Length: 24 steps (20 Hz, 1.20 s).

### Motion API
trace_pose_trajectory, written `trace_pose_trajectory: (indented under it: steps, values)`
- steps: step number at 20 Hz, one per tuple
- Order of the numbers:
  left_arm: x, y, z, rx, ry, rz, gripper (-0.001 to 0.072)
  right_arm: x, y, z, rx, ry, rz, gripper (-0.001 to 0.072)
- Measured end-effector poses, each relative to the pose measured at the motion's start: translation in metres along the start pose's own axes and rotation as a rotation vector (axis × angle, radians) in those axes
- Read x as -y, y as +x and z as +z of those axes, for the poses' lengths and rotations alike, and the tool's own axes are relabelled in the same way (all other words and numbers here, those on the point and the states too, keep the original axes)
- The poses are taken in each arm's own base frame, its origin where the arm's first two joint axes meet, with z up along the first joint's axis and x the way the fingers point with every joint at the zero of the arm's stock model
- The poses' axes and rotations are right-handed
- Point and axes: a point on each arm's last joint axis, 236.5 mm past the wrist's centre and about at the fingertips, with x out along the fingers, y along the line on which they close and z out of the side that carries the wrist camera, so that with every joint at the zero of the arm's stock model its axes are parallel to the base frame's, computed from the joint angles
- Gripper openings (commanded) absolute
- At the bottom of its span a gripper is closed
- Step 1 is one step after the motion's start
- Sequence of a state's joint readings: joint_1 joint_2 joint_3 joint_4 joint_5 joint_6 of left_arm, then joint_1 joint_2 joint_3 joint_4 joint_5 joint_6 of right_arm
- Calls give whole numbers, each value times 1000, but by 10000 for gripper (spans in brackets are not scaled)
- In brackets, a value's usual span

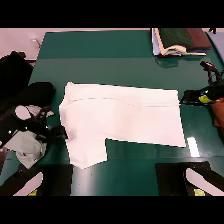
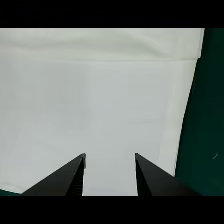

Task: Fold the shirts.

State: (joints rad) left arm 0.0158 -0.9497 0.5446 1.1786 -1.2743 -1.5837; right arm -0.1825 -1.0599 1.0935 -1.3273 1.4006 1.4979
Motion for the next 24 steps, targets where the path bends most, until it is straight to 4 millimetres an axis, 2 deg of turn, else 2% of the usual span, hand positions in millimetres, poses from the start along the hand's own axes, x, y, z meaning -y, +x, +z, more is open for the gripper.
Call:
trace_pose_trajectory:
  steps: [3, 4, 5, 6, 9, 11, 12, 13, 15, 16, 18, 21, 22, 23, 24]
  values:
    - [20, 13, -4, 15, 2, -87, 591, 0, 0, -1, 2, 0, 1, 354]
    - [28, 16, -6, 18, 17, -105, 533, 0, -1, -2, 0, 0, 1, 354]
    - [36, 20, -6, 24, 35, -121, 198, 0, -1, -4, -8, 0, 1, 354]
    - [42, 22, -6, 32, 54, -128, 28, 0, 0, -7, -19, -1, 0, 354]
    - [57, 21, -6, 45, 98, -154, 23, 10, 5, -26, -73, 17, -6, 354]
    - [64, 16, -4, 50, 131, -162, 23, 28, 14, -49, -122, 75, -13, 365]
    - [68, 13, -2, 55, 148, -167, 23, 39, 19, -64, -149, 119, -15, 467]
    - [71, 9, -1, 61, 163, -169, 23, 50, 24, -79, -173, 169, -15, 535]
    - [77, 2, 6, 83, 186, -175, 23, 73, 36, -112, -230, 292, -8, 528]
    - [79, 0, 8, 91, 195, -177, 23, 82, 42, -129, -258, 359, 4, 518]
    - [81, -3, 11, 106, 206, -177, 23, 85, 56, -154, -307, 460, 66, 497]
    - [81, -5, 15, 120, 217, -170, 23, 76, 75, -170, -336, 538, 163, 482]
    - [81, -6, 16, 123, 220, -168, 23, 73, 81, -172, -343, 546, 182, 411]
    - [81, -6, 16, 124, 221, -167, 22, 70, 86, -172, -348, 546, 196, 306]
    - [81, -6, 17, 128, 222, -166, 22, 66, 90, -171, -353, 538, 208, 241]
